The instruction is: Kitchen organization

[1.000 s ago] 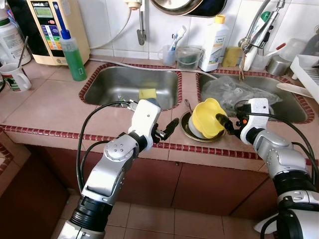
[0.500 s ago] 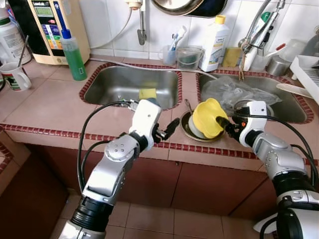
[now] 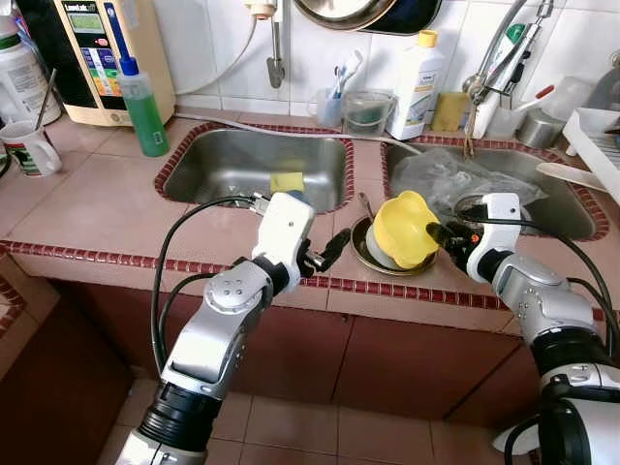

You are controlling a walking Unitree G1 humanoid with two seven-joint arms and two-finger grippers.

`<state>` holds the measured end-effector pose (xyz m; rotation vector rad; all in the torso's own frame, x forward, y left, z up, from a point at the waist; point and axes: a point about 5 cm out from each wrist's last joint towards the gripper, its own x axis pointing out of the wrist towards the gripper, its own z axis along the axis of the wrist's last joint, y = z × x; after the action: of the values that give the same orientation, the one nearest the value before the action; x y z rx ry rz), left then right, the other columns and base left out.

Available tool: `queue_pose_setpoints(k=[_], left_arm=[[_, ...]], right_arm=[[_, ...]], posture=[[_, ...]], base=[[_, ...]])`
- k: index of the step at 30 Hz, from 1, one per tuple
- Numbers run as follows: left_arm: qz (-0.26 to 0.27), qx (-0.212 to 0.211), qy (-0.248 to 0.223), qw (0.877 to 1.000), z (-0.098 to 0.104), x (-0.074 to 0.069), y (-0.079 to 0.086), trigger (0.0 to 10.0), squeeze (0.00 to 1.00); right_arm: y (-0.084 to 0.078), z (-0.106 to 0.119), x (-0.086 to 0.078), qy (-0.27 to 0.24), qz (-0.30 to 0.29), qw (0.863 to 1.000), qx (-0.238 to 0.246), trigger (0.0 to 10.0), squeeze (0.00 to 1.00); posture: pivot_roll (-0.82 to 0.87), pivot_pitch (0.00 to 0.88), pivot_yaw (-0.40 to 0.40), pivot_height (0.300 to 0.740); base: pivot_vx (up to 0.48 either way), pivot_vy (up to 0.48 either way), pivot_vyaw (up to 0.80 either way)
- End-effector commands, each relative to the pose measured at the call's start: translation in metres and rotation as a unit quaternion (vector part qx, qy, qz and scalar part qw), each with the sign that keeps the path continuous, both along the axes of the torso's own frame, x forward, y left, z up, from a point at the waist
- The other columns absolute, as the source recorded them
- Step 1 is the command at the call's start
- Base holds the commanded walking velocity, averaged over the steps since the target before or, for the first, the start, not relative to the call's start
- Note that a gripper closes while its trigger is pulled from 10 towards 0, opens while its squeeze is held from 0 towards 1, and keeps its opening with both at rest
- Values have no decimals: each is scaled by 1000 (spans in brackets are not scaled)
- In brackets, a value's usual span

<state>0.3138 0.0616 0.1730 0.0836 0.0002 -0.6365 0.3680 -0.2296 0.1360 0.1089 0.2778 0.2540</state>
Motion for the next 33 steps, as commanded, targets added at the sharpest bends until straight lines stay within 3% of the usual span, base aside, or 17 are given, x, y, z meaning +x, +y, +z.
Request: queue_pose_setpoints(k=[1,18,27,33], left_arm=[[4,-3,-6,1000,6,1,1,10000,0],[10,-8,-7,1000,10,2,4,10000,0],[9,-6,-10,1000,11,3,3,10000,0],[7,-5,-12,1000,12,3,3,10000,0]], right_arm=[[-5,6,2,-4,-6,1000,0,0,0],[-13,-11,-2,30,-27,999,-4,0,0],[-15,-7,0,15,-35,999,4,0,0],[-14,5,4,-10,-37,998,47,0,0]], posture=[[-59,0,-28,740],[-53,0,-23,740],[-53,0,-16,740],[-50,0,-15,740]], base=[[0,0,0],[0,0,0],[0,0,0],[0,0,0]])
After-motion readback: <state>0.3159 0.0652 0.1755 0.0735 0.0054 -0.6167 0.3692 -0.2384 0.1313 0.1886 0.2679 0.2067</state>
